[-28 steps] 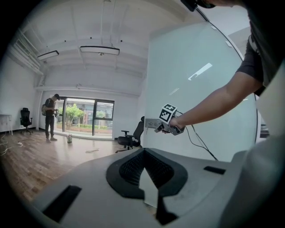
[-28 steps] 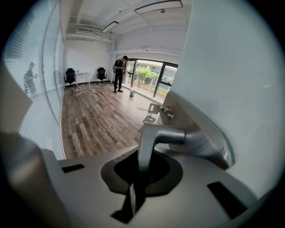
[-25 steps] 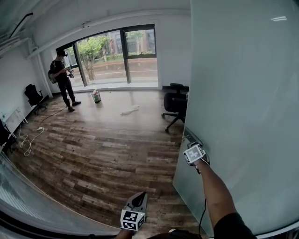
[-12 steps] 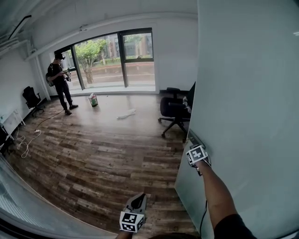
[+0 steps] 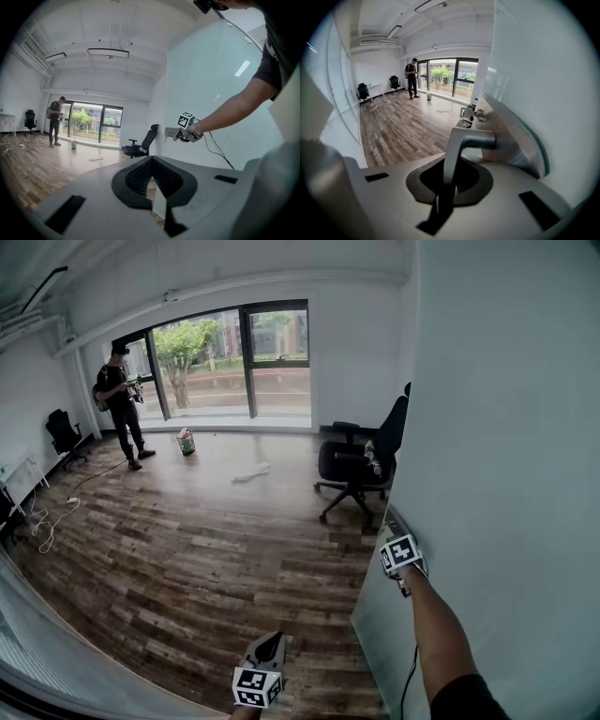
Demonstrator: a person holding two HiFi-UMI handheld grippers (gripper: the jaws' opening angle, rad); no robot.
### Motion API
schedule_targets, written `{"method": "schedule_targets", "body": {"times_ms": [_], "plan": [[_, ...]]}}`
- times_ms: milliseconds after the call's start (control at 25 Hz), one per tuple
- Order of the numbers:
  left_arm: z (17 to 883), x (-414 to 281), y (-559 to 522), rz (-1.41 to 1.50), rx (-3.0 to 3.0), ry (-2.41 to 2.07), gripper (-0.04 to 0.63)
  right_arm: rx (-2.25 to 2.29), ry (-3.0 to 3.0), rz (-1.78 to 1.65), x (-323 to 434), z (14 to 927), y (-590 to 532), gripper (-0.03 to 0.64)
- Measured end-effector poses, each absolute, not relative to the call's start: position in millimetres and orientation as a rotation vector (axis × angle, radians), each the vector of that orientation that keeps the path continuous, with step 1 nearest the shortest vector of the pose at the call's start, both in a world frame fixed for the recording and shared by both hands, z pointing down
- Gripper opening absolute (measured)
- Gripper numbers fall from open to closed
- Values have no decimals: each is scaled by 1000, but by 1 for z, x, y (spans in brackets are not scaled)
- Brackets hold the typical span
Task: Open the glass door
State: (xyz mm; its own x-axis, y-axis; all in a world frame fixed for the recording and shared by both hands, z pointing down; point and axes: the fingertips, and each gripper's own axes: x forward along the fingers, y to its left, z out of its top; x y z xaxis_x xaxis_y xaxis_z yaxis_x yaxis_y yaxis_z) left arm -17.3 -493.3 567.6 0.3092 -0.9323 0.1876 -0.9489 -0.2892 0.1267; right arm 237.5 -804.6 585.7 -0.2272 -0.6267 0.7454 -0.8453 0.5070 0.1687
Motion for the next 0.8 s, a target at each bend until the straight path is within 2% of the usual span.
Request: {"method": "schedule_targets", "body": {"times_ms": [320, 680, 720, 800], "plan": [[592, -52, -486, 170, 2238, -1827, 2, 1237, -1956, 396, 273, 586, -823, 17], [596, -44, -488, 234, 2212, -1825, 2, 1313, -1956, 451, 326, 578, -847, 30], [596, -42, -488, 235, 2216, -1821, 2, 1324, -1969, 464, 330, 577, -848, 39], [596, -38, -488, 227, 2231, -1811, 2, 1340, -1993, 503, 339, 578, -846, 109]]}}
